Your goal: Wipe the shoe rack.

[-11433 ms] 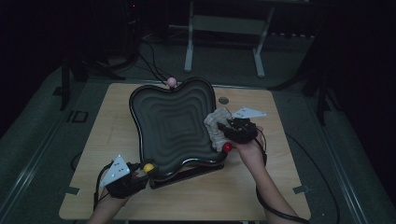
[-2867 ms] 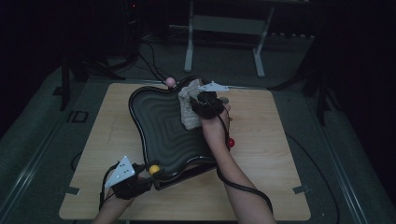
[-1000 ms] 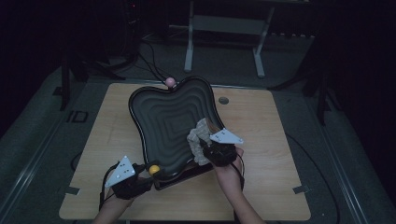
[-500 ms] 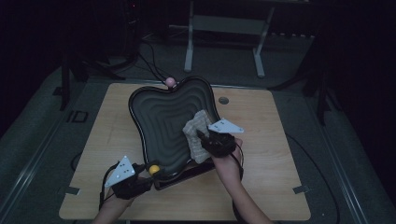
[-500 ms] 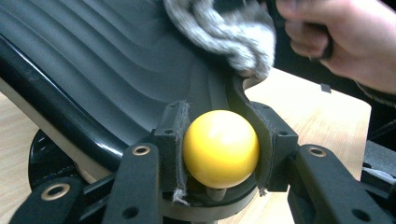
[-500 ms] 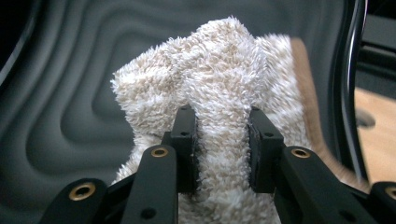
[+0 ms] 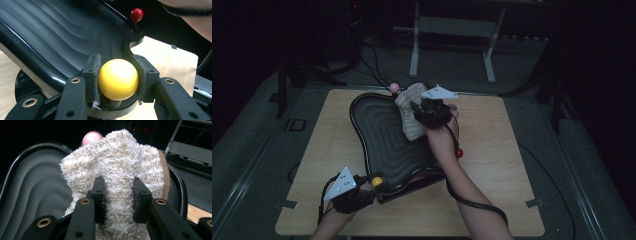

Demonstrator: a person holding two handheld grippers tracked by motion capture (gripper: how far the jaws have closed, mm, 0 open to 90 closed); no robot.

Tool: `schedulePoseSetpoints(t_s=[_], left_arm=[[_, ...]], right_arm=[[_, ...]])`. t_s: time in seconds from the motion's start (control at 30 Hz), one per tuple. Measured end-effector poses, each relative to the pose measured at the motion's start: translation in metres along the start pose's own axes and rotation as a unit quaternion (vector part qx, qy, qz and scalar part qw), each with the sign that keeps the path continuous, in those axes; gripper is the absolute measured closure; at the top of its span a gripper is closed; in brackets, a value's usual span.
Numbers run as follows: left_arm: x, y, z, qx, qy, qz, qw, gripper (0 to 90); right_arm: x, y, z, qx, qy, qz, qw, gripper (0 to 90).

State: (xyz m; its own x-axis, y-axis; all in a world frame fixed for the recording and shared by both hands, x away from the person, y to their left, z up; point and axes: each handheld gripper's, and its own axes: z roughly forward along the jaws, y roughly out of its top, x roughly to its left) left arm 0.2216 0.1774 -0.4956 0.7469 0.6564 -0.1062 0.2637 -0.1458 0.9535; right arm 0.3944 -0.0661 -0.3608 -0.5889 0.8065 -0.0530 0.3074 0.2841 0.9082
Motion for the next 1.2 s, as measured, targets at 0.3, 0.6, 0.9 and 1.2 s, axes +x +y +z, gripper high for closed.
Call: schedulePoseSetpoints(t_s=[0.3,0.6,0.9,1.2], left_arm=[[0.000,0.000,0.000,-0.001,-0.001,0.000,1.0000,59.4],[0.000,0.000,0.000,0.001,0.000,0.000,1.0000,59.4],[0.000,0.000,0.000,-0.001,0.000,-0.001,1.0000,59.4],[0.000,0.000,0.000,-0.001,0.001,-0.002,1.0000,59.4]], right_arm=[[-0.005,0.015,0.031,0.022,-0.014,0.011,0.9996,68.5],[-0.008,-0.005,0.041,0.053,-0.034,-0.011,0.9980,68.2],[-0.009,-0.021,0.030,0.051,-0.033,0.002,0.9981,68.2],[0.000,-0.050,0.009,0.049,-0.019,-0.002,0.9986,68.4]])
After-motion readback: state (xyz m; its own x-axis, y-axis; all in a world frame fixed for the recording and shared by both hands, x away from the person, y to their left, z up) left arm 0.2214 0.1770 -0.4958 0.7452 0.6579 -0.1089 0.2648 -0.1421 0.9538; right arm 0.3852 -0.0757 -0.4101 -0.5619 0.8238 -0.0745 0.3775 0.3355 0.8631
